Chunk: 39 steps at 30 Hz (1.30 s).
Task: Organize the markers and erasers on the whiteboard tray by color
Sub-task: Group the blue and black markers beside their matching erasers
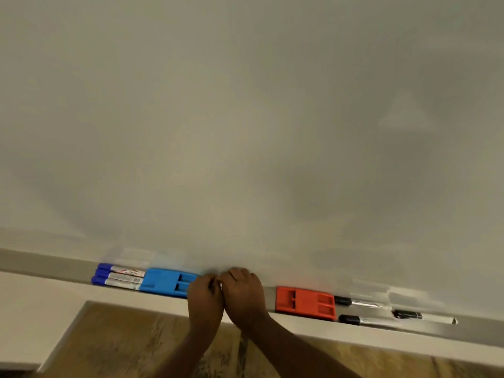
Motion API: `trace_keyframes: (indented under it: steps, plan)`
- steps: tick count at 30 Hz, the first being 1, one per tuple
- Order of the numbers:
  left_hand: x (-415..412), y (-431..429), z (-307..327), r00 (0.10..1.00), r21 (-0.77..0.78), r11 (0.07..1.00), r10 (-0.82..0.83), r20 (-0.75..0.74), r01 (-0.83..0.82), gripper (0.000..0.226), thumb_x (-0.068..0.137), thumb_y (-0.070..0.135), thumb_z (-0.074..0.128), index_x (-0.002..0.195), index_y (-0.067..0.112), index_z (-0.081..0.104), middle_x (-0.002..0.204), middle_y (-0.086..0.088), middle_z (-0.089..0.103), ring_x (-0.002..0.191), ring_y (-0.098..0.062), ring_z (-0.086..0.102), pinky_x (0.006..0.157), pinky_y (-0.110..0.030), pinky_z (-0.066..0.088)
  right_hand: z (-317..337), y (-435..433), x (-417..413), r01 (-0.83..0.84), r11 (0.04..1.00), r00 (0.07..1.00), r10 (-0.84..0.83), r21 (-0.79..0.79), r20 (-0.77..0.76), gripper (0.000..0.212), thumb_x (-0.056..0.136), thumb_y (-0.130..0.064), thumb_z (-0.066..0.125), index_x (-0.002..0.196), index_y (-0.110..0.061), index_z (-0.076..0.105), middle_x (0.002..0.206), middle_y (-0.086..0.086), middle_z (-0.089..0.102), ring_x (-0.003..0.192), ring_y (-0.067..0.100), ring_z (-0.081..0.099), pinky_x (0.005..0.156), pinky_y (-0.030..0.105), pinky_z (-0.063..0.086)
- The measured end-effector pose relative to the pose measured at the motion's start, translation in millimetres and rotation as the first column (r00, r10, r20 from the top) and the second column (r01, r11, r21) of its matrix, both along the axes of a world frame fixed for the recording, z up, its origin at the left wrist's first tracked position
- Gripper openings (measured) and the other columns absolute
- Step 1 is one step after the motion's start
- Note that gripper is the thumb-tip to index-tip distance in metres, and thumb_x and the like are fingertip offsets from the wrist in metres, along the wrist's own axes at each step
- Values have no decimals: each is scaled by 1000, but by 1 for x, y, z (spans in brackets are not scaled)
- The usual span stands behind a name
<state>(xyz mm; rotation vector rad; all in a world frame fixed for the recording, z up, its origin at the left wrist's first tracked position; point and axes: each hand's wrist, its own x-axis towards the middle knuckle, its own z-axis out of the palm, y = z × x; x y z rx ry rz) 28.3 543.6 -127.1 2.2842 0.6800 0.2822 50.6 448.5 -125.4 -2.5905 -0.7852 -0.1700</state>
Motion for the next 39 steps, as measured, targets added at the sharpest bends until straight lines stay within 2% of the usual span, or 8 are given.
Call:
trace_keyframes:
  steps: [7, 10, 14, 20, 24, 29, 34, 39]
  plan:
    - [-4, -97, 7, 991, -54, 991, -122, 63, 126, 10, 84, 0, 60, 81, 0, 69, 80, -18, 69, 76, -35, 60, 71, -36, 41, 5, -98, -4, 115, 992, 993, -114, -45, 18, 8, 75, -22, 61, 82, -20, 60, 82, -1, 65, 74, 21, 61, 61, 31, 49]
    - [-2, -128, 7, 986, -97, 982, -154, 62, 160, 11, 84, 0, 58, 83, 2, 69, 82, -15, 70, 74, -27, 58, 70, -31, 39, 5, -129, -3, 148, 986, 989, -148, -74, 3, 11, 75, -22, 64, 86, -18, 62, 86, 0, 68, 77, 21, 62, 64, 32, 52]
    - [0, -186, 13, 968, -122, 961, -246, 38, 249, 19, 85, -2, 53, 85, 6, 70, 83, -6, 69, 73, -14, 55, 71, -21, 39, 6, -187, -5, 224, 971, 974, -222, -82, 33, 15, 67, -20, 74, 79, -21, 64, 77, -3, 67, 69, 18, 63, 57, 27, 50]
    - [4, -258, 8, 906, -166, 892, -423, 23, 421, 17, 85, 2, 55, 84, 7, 70, 84, -7, 71, 76, -16, 59, 71, -19, 40, -2, -270, -9, 378, 919, 924, -381, -109, -7, 18, 61, -9, 76, 73, -14, 63, 72, 4, 66, 61, 24, 61, 49, 31, 50]
    - [-1, -305, -7, 869, -181, 858, -493, -34, 480, 18, 86, 6, 59, 101, 6, 69, 100, -8, 70, 93, -19, 62, 87, -24, 47, -15, -341, -13, 536, 825, 830, -554, -180, -67, 28, 62, 0, 73, 88, -10, 68, 82, 7, 70, 71, 28, 63, 57, 36, 52]
    - [-18, -349, -23, 825, -224, 819, -558, -94, 529, 27, 87, 10, 62, 114, 7, 63, 115, -8, 64, 108, -18, 59, 96, -24, 47, -33, -421, -20, 638, 714, 713, -689, -289, -130, 24, 76, -11, 71, 99, -13, 67, 99, 6, 69, 89, 27, 62, 76, 41, 51]
    - [-27, -365, -34, 752, -144, 789, -613, -243, 597, 40, 93, 21, 53, 132, 12, 51, 136, -4, 52, 128, -16, 43, 110, -25, 31, -40, -459, -17, 626, 706, 707, -693, -330, -141, 29, 81, -7, 61, 109, -13, 64, 111, 6, 67, 101, 29, 57, 86, 43, 44]
    - [-31, -371, -40, 725, -78, 776, -616, -307, 626, 44, 95, 24, 49, 138, 16, 43, 144, -1, 43, 136, -13, 34, 112, -22, 22, -40, -468, -13, 570, 742, 745, -648, -353, -161, 32, 88, -13, 52, 119, -18, 59, 122, 2, 61, 111, 25, 52, 94, 39, 37]
